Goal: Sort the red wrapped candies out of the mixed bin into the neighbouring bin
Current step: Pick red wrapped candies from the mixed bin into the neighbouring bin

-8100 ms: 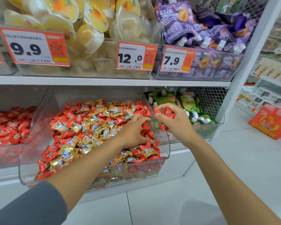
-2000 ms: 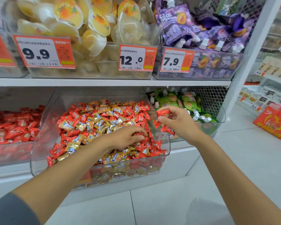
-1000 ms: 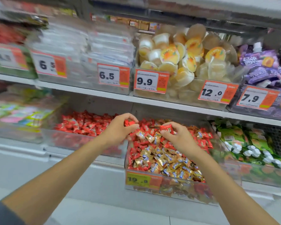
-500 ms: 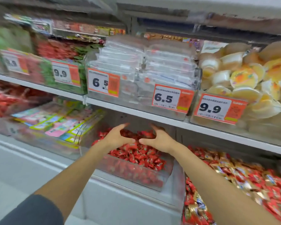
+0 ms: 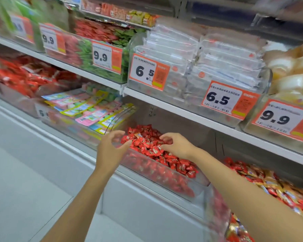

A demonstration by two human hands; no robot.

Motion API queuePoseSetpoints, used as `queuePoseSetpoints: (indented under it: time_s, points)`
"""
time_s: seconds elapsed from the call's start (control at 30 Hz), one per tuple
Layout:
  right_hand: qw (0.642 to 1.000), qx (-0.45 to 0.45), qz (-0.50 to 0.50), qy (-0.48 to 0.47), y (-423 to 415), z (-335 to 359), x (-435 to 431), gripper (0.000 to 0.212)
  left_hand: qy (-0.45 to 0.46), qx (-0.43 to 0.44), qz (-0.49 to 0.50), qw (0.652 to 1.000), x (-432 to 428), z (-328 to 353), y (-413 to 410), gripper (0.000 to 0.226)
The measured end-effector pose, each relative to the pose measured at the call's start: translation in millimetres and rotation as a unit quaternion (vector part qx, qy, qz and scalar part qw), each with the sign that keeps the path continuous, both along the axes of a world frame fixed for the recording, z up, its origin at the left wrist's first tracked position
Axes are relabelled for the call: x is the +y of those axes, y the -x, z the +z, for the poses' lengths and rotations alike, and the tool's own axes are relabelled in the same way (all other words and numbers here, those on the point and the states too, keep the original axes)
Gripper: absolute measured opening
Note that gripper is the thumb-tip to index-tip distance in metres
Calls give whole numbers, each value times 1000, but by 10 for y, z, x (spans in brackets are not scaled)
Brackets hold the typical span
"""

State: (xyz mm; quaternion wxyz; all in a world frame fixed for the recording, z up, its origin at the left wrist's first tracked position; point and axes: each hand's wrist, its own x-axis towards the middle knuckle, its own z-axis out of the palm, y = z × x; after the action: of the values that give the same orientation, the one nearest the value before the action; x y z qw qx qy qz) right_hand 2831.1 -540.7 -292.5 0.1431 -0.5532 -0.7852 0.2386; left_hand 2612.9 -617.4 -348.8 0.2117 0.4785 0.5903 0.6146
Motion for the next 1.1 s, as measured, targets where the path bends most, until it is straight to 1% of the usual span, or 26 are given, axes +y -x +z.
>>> queuePoseSetpoints:
  time_s: [0.1,0.2,0.27,0.33,0.4,0.43,0.5,0.6,0.7,0.77,0.8,0.9,1.0,1.03,1.1]
  points:
    - [1000,19,-5,10,386,-140,269,30,1,5,2,1000,95,2,93,29]
    - [997,71,-26,15,723,-292,469,40,9,-4,4,1000,185,-53,192,29]
    - [998,61,-18,31,852,-423,555,45,11,8,7,1000,211,-77,230,30]
    - [999,40,-16,30,890,-525,617,36,17,26,5,1000,219,-85,254,32]
    - [997,69,-24,28,878,-546,653,16,18,49,3,999,198,-91,264,32]
    - [996,84,-26,28,852,-525,654,14,19,56,2,998,188,-91,262,32]
    - [993,116,-28,22,777,-443,610,27,18,59,-1,998,179,-87,256,31]
    - [987,159,-26,18,621,-270,445,26,13,51,-6,999,188,-44,229,31]
    - [991,130,-17,-3,368,-42,123,16,7,35,-22,999,129,45,119,31]
    - [996,86,-3,-33,89,135,-190,7,12,50,-53,997,36,113,-28,29]
    - [996,74,-5,-52,-83,218,-366,6,14,57,-76,995,-13,151,-121,28]
    - [986,107,-68,-105,-701,483,-955,11,10,76,-140,987,-177,363,-524,27]
    - [966,139,-154,-155,-1382,696,-1415,4,-5,92,-203,975,-341,645,-1049,26]
    - [964,134,-174,-148,-1609,751,-1541,5,-7,101,-231,968,-402,728,-1239,26]
    - [972,109,-190,-81,-2022,831,-1766,33,-4,132,-286,949,-517,884,-1600,25]
